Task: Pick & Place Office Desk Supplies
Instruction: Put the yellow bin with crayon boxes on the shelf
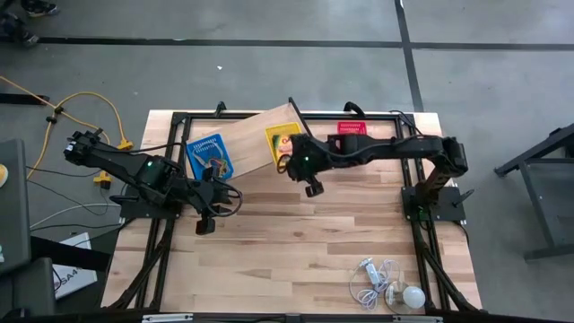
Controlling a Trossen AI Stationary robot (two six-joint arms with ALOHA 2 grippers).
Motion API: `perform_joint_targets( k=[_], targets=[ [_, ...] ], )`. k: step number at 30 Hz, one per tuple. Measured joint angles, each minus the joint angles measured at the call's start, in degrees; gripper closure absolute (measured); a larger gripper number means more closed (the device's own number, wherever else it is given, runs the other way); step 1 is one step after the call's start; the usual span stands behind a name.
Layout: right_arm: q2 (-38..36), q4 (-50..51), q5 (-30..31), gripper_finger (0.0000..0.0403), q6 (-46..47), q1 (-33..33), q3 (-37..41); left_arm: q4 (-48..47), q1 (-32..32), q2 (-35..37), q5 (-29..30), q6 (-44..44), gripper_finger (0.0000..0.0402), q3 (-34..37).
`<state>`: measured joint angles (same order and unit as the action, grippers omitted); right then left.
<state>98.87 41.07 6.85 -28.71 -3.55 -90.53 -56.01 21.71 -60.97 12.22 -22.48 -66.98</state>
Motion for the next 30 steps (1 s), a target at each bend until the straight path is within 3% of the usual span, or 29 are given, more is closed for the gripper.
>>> perform_joint_targets(
  k=[17, 30],
  targets=[
    [1.6, 5.0, -3.8, 0.04, -5.9, -6.9, -7.1, 0.0, 0.0, 0.0, 0.0, 0.0, 0.0308, 0.0],
    [18.1, 16.4, -7.2, 0.0399, -8.9, -7.1, -31.1, 0.0, 0.0, 0.0, 0.0, 0.0, 0.0308, 0.0]
  ],
)
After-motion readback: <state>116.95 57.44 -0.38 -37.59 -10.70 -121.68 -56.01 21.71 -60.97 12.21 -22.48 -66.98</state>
